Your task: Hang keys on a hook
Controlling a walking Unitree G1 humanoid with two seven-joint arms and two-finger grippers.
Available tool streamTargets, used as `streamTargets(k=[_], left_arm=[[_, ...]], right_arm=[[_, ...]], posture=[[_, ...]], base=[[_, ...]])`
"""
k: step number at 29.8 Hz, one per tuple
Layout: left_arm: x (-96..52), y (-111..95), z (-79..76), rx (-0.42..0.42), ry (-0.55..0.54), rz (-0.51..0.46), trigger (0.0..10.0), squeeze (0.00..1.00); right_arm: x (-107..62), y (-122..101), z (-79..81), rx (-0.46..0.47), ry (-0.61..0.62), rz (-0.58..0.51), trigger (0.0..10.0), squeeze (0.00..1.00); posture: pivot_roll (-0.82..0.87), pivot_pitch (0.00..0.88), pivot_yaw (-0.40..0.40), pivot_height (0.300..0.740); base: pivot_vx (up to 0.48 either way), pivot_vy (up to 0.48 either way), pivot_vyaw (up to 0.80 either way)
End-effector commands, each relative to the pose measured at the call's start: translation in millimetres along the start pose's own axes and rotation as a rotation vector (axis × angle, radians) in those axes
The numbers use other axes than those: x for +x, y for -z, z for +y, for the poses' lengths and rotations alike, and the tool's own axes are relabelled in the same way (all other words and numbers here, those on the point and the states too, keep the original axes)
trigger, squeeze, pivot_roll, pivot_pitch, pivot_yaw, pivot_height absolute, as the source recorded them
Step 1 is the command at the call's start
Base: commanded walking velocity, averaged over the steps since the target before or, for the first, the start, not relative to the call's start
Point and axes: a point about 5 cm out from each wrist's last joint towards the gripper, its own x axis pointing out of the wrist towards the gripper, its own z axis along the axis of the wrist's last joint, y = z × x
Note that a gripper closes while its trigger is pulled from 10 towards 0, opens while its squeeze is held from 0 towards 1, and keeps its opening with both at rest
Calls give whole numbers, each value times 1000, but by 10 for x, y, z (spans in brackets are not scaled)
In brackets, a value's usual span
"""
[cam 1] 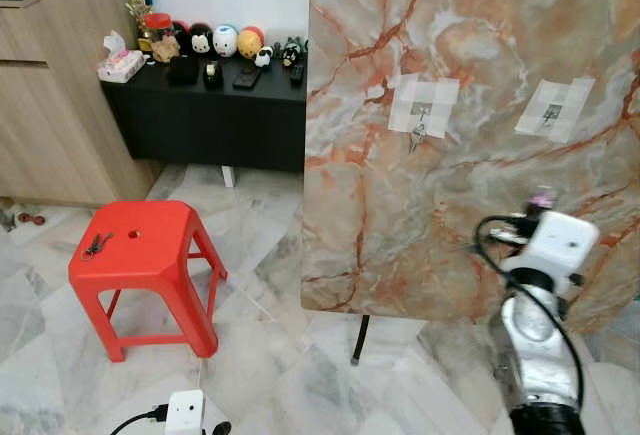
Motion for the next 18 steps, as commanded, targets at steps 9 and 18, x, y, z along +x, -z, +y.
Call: streamTargets(k=[9,18], left_arm=[[-10,67,-37,-18,14,30,10000,0],[-13,74,-40,-23,22,31,10000,0]], right_arm=[[74,-90,-135,-119,133,-55,10000,0],[136,-211,-121,-178,172,-129,10000,0]], posture=[[39,0,-77,740],[38,0,-74,740]], base=[[0,0,0],[0,0,0]])
